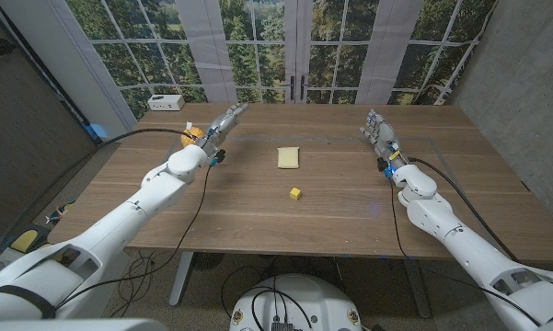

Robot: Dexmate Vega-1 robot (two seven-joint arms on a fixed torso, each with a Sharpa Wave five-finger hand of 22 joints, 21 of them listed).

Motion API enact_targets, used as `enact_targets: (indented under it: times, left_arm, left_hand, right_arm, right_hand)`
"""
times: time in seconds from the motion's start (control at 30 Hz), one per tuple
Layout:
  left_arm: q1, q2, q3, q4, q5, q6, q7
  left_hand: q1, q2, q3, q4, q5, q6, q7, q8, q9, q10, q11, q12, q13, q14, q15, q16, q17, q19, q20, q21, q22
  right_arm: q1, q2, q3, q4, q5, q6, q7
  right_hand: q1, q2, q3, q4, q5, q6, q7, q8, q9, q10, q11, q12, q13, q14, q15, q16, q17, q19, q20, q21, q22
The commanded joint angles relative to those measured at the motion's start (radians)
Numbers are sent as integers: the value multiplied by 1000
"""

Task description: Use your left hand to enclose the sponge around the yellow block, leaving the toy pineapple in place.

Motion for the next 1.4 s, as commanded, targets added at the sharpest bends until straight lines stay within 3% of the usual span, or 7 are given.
enact_targets:
  times: [0.03,0.5,0.83,0.93,1.23,1.33,1.4]
  left_arm:
    - [-39,54,52,-111,151,135,39]
    - [-89,75,109,-163,267,219,-12]
    - [-124,67,145,-166,330,249,-46]
    - [-135,60,156,-158,337,246,-64]
    - [-175,47,213,-164,428,299,-95]
    - [-182,40,222,-162,445,300,-97]
    - [-190,35,232,-165,460,310,-106]
  left_hand:
    - [7,-10,1,-10,6,-25,4,-4,4,-1,0,-2,4,-9,-2,-1,3,6,0,-3,0]
    - [26,-24,-7,-28,8,-14,0,-3,5,3,-2,-5,5,-7,-3,-1,3,13,2,-7,1]
    - [41,-29,-12,-40,11,4,-11,-1,5,15,-9,-3,5,1,-8,1,3,20,6,-10,2]
    - [51,-31,-16,-47,13,33,-9,6,5,31,10,1,6,10,-5,3,3,26,7,-10,2]
    - [67,-33,-23,-59,16,58,-8,6,6,56,6,5,6,34,-7,6,3,46,7,-9,3]
    - [73,-33,-25,-63,17,66,-12,5,5,62,-11,5,6,40,-10,6,3,51,6,-10,3]
    - [77,-34,-27,-65,18,72,-12,5,5,69,-4,6,6,45,-11,6,3,54,6,-10,3]
  right_arm:
    - [-19,3,5,-12,0,19,-10]
    - [-37,5,6,-30,-7,44,-16]
    - [-43,2,6,-42,-13,44,-27]
    - [-44,2,7,-40,-14,49,-26]
    - [-43,4,9,-34,-11,56,-21]
    - [-42,3,9,-33,-11,57,-18]
    - [-40,4,10,-31,-9,58,-15]
  right_hand:
    - [2,-8,-5,-1,11,3,-1,7,3,2,3,6,4,-3,4,-1,3,-1,5,-1,2]
    - [0,-10,-5,-2,12,4,-1,7,3,4,4,6,4,-2,4,-1,2,3,5,-2,2]
    - [0,-11,-5,-3,13,8,-1,8,3,3,7,5,4,-2,8,-2,1,3,8,-4,3]
    - [-1,-12,-5,-3,13,10,-2,8,3,0,9,4,4,-4,13,-3,1,0,11,-6,3]
    - [-3,-12,-5,-3,15,13,-8,9,3,-3,12,3,3,-5,20,-4,1,-5,18,-9,3]
    - [-3,-12,-5,-3,15,14,-10,9,3,-4,13,3,3,-6,21,-5,1,-6,19,-9,3]
    - [-3,-12,-5,-3,15,14,-10,9,3,-4,12,3,3,-6,21,-4,1,-6,19,-9,3]
